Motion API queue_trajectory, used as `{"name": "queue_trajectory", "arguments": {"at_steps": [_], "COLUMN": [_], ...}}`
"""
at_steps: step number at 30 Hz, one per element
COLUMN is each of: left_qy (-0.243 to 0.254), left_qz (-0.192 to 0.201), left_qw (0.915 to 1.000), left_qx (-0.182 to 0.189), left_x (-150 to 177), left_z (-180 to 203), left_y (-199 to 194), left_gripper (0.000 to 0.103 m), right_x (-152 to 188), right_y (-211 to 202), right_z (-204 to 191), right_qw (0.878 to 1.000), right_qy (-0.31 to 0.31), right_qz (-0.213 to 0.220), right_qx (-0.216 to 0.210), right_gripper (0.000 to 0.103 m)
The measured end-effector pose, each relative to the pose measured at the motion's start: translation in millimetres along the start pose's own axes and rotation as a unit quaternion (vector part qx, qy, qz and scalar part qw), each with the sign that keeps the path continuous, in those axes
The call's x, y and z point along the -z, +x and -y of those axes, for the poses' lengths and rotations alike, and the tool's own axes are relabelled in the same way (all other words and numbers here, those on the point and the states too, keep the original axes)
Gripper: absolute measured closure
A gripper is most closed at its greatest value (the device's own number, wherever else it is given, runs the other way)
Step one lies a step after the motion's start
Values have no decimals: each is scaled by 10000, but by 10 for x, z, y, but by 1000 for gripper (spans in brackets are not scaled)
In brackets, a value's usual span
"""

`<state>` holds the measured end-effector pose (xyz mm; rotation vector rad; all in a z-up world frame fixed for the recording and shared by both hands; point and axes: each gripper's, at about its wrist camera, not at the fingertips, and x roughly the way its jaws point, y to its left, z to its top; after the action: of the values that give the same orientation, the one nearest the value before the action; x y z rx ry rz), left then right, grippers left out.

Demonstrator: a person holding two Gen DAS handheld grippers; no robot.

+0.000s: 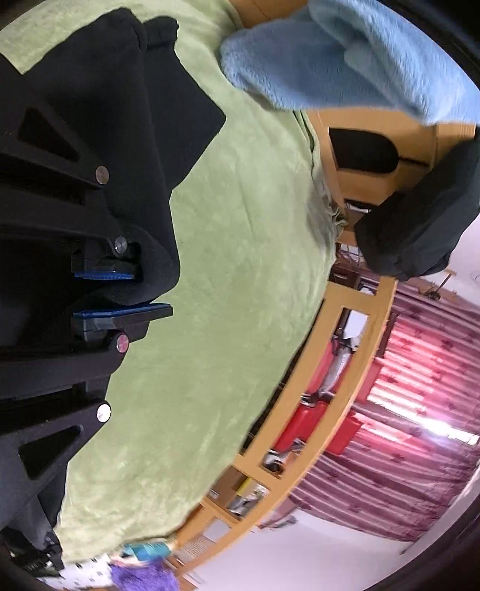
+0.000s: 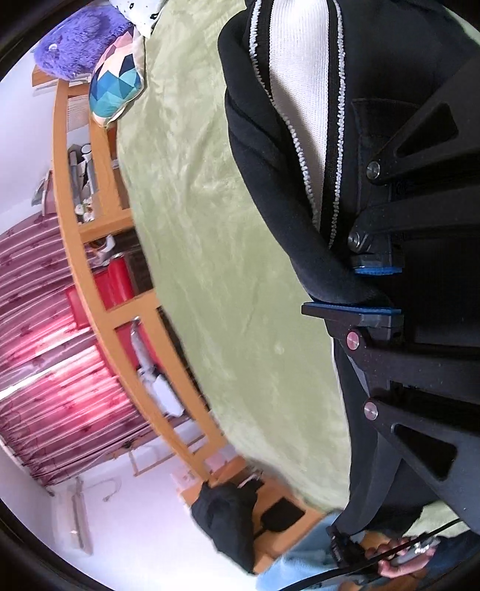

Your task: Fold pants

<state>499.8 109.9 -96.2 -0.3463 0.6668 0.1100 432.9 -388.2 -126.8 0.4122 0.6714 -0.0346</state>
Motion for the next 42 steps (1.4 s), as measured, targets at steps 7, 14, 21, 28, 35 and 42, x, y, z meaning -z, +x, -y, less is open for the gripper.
{"name": "queue_trajectory", "arguments": {"at_steps": [7, 14, 21, 28, 35, 42], "left_qy": [589, 702, 362, 192, 335, 179], "left_qz": [-521, -527, -786, -1005, -918, -486], "left_qw": [9948, 9953, 9962, 9945, 9952, 9985], "left_qx": [-654, -400, -133, -213, 36, 194], "left_x": [251, 278, 136, 125, 294, 213], "left_z": [36, -32, -110, -33, 0, -302], "left_y": [268, -365, -689, -581, -589, -916], "left_gripper": [87, 83, 80, 67, 20, 20], "right_x": [264, 267, 442, 699, 900, 954], "right_y": [312, -441, -940, -1127, -1095, -1058], "right_z": [78, -178, -457, -692, -785, -1006], "right_qw": [9977, 9938, 9913, 9901, 9873, 9853], "right_qy": [-206, -879, -1175, -1268, -1393, -1538], "right_qz": [-494, -83, -270, -520, -677, -725], "right_qx": [406, 670, 527, 304, 346, 166], "right_gripper": [80, 49, 49, 49, 49, 49]}}
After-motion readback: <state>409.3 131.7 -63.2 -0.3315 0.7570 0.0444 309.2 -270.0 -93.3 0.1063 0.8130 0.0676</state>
